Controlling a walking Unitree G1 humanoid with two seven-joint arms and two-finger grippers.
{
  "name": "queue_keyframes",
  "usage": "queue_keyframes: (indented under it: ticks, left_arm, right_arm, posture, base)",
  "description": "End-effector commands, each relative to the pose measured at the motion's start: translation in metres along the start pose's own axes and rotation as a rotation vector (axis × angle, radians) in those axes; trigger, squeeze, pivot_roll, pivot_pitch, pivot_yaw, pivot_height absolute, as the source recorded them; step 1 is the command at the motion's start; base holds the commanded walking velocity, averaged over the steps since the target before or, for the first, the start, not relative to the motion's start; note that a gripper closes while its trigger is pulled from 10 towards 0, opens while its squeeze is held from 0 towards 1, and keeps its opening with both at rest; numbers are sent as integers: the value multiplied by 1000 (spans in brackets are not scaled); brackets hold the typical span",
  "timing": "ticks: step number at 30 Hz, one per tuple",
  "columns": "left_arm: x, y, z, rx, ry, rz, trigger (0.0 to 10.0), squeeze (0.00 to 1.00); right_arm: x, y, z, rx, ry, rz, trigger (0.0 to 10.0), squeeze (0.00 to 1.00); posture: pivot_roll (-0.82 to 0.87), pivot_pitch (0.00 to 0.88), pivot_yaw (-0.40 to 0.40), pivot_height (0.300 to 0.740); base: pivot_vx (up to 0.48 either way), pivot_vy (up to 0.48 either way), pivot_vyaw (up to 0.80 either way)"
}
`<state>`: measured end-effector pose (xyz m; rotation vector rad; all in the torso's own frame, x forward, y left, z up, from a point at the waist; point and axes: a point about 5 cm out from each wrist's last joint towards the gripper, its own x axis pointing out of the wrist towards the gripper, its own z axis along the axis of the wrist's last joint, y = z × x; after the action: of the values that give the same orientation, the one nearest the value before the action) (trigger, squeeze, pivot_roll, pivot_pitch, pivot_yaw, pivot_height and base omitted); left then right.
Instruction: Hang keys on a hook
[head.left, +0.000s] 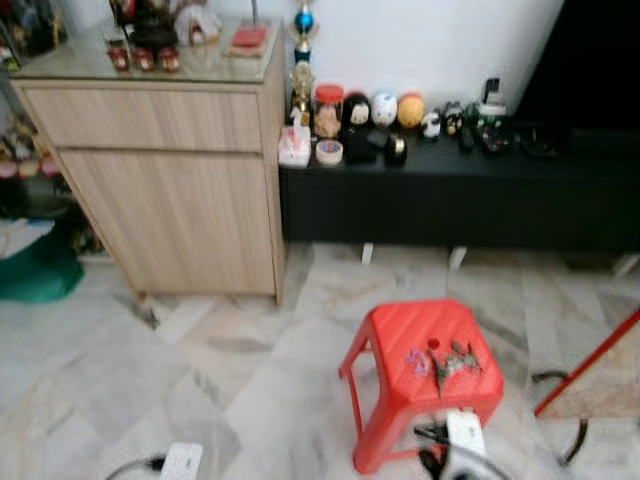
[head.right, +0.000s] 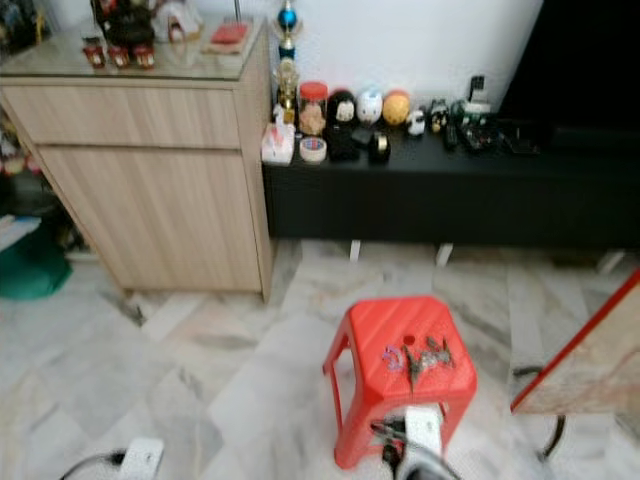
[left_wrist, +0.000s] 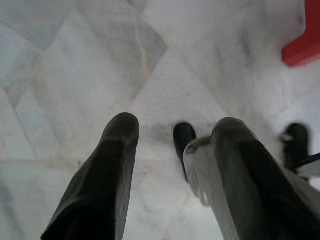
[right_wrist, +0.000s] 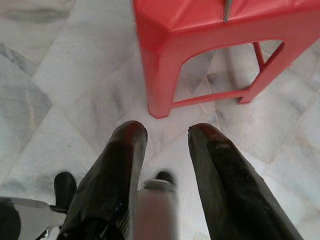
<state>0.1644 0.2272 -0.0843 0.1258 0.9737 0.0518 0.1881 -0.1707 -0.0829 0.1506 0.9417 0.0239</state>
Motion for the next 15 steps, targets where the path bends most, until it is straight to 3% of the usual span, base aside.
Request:
queue_keyframes:
  ticks: [1, 11, 15]
  left_arm:
    - [0, -7, -3, -17, 12, -30, 10000, 0]
    - [1, -6, 3, -52, -20, -9, 10000, 0]
    - [1, -6, 5, -29, -26, -9, 10000, 0]
  right_arm:
    - [-1, -9, 2, -1, -5, -22, 10000, 0]
    - [-1, -9, 5, 4, -15, -28, 10000, 0]
    - [-1, -10, 6, 7, -13, -30, 10000, 0]
  posture:
    - [-23, 0, -30, 740]
    - [-25, 3, -34, 740]
    - [-29, 12, -34, 740]
  base:
    - [0, 0, 0]
    - [0, 0, 0]
    - [0, 0, 0]
